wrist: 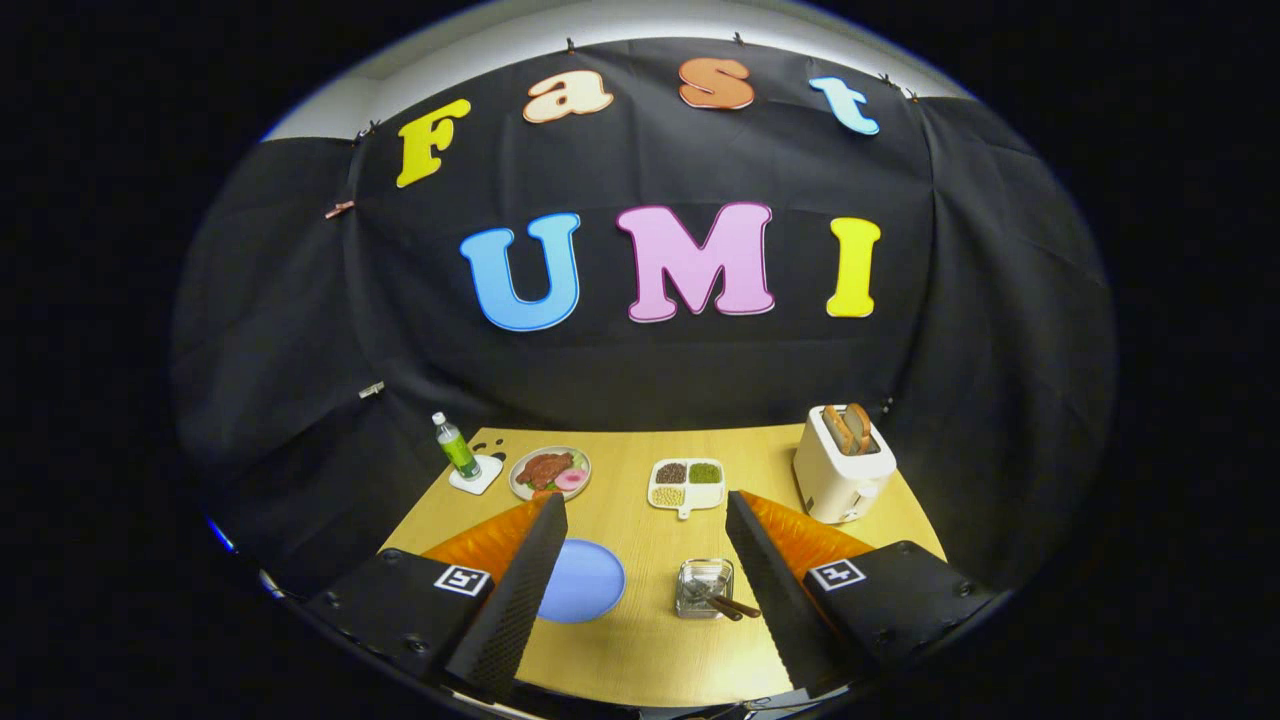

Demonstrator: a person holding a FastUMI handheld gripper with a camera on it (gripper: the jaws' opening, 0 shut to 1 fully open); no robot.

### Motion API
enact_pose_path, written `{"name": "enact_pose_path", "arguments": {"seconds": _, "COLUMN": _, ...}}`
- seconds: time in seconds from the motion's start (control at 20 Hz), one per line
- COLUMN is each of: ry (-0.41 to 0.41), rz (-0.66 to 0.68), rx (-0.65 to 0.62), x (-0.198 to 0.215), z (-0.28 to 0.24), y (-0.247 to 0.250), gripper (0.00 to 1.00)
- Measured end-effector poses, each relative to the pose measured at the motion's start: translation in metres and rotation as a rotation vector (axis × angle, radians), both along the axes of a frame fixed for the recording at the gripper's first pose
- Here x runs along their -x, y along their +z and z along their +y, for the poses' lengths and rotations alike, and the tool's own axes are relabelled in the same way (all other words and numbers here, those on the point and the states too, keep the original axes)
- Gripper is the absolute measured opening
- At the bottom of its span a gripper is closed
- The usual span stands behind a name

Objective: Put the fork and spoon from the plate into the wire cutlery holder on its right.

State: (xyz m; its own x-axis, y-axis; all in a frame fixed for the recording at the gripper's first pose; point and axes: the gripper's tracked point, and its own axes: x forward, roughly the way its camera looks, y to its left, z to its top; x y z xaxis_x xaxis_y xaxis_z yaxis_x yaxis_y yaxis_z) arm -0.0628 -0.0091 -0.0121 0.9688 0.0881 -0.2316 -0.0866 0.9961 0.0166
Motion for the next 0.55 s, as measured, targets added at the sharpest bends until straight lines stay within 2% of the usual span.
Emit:
{"name": "enact_pose_path", "arguments": {"seconds": 0.25, "ry": 0.001, "rz": -0.114, "rx": -0.027, "x": 0.001, "z": 0.006, "y": 0.007, "gripper": 0.99}}
{"name": "enact_pose_path", "arguments": {"seconds": 0.55, "ry": 0.051, "rz": -0.059, "rx": -0.020, "x": -0.017, "z": 0.008, "y": -0.008, "gripper": 0.99}}
